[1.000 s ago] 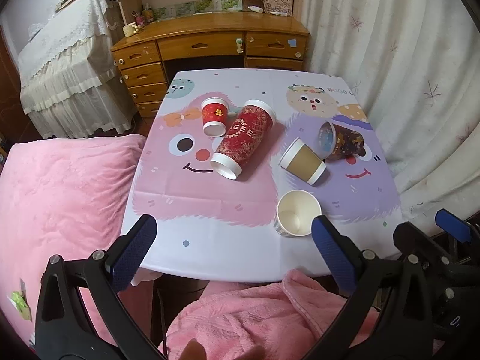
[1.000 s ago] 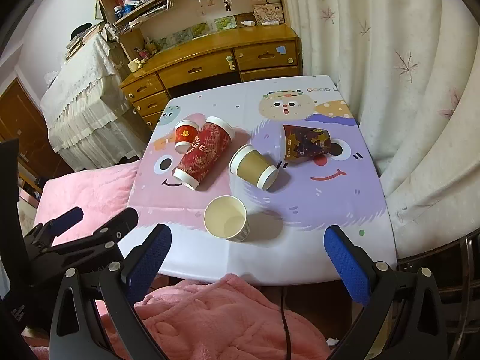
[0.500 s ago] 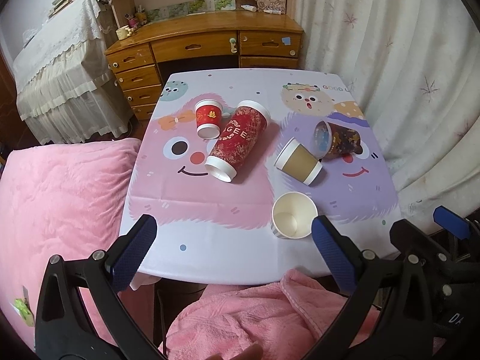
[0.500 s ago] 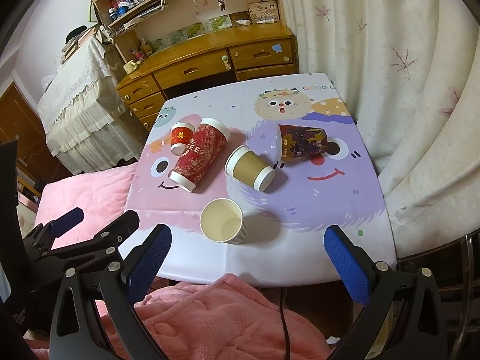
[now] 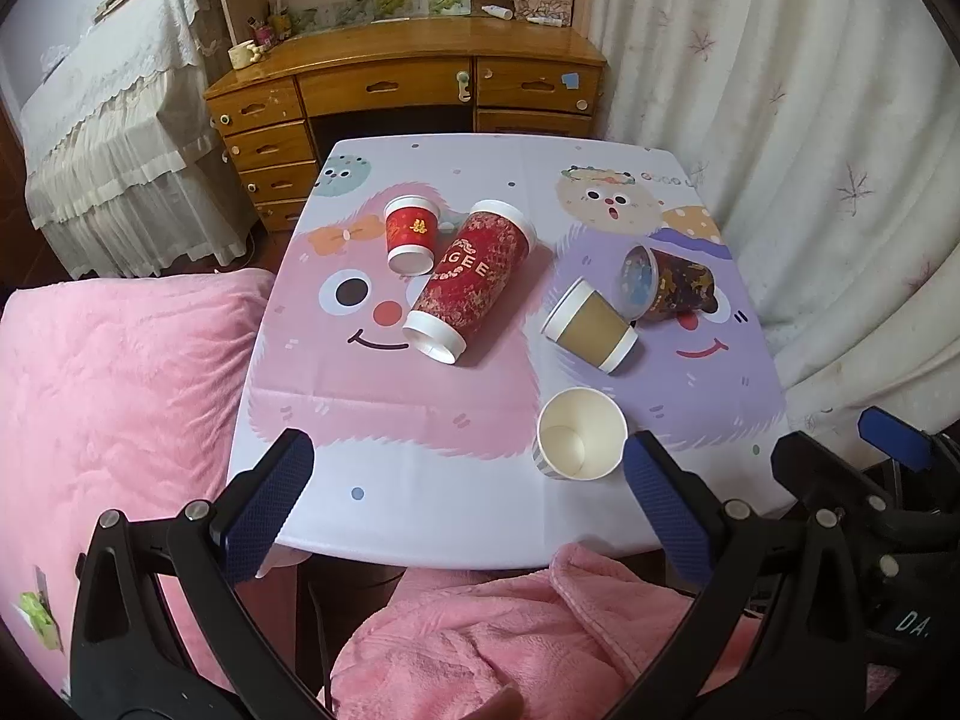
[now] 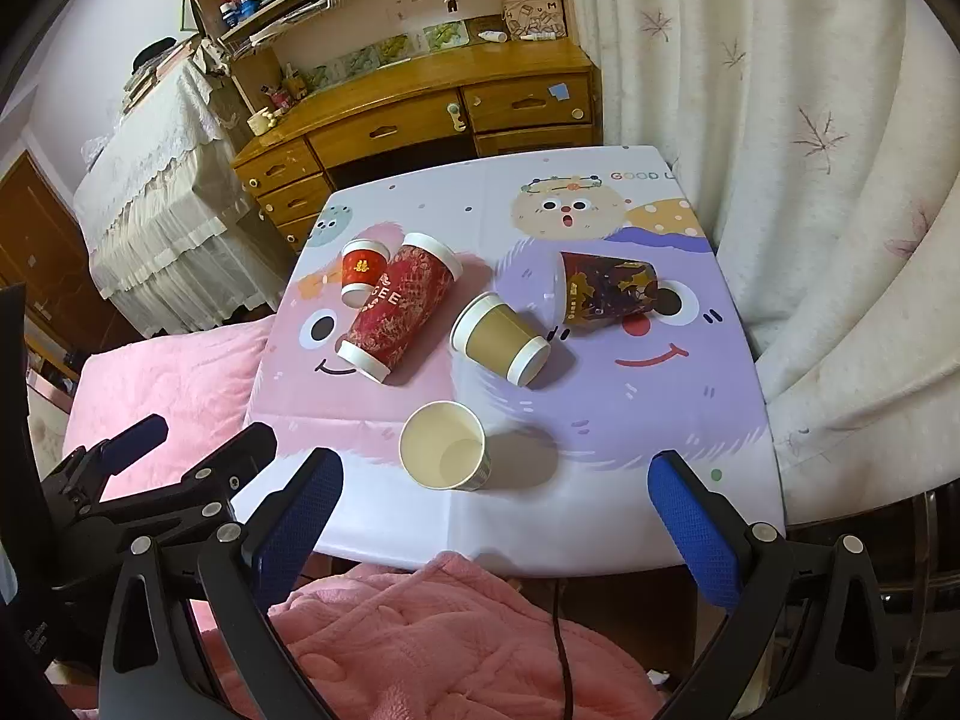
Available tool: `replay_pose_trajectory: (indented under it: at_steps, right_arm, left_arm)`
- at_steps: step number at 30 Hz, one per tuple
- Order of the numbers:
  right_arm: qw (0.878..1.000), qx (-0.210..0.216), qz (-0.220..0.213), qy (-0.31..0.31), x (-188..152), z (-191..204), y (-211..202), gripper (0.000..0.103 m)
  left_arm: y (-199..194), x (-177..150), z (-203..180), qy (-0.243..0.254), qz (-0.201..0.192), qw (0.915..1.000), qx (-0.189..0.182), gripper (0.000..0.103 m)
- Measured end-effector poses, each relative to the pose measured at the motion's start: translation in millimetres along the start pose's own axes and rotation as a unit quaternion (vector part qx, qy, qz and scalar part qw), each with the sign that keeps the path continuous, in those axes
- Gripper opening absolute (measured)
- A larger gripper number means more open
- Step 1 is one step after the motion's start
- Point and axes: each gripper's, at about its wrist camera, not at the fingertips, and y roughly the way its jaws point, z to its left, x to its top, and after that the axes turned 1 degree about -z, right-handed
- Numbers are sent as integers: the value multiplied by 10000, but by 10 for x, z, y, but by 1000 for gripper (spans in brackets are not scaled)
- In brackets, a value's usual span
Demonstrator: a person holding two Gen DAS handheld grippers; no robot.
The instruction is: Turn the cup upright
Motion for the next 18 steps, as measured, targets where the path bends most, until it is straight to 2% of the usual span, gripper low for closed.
replay_pose_trajectory:
  at_steps: [18]
  right_arm:
    - [9999, -8, 127, -42, 27, 96, 43, 103]
  left_arm:
    - [0, -20, 72, -90, -1, 10000, 33, 102]
